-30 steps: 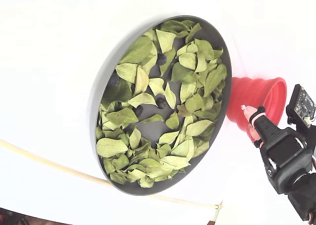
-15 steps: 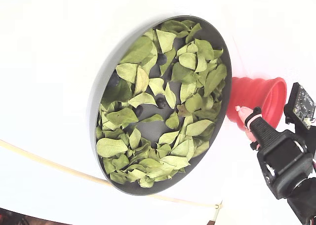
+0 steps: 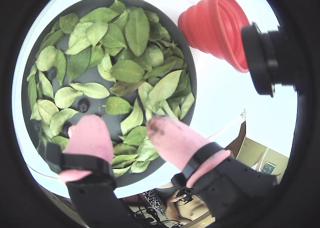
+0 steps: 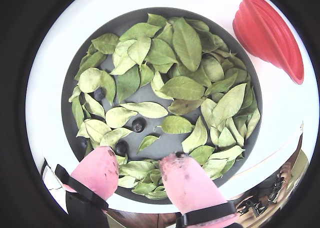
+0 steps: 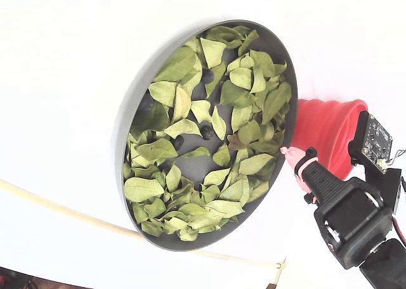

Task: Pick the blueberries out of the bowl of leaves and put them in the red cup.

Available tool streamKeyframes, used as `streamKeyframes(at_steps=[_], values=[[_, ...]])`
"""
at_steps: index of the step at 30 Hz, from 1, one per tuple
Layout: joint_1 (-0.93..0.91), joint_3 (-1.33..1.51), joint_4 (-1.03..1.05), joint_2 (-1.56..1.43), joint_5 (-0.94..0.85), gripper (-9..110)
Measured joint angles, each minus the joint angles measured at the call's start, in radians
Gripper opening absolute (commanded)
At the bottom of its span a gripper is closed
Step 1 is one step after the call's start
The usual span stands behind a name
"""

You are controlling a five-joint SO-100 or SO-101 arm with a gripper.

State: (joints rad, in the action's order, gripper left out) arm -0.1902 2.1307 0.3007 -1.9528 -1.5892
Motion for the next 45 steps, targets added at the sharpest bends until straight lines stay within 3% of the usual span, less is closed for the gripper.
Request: streamKeyframes(at_steps=[45], values=[[0.055, 0.080, -0.066, 0.061, -0.012, 16]])
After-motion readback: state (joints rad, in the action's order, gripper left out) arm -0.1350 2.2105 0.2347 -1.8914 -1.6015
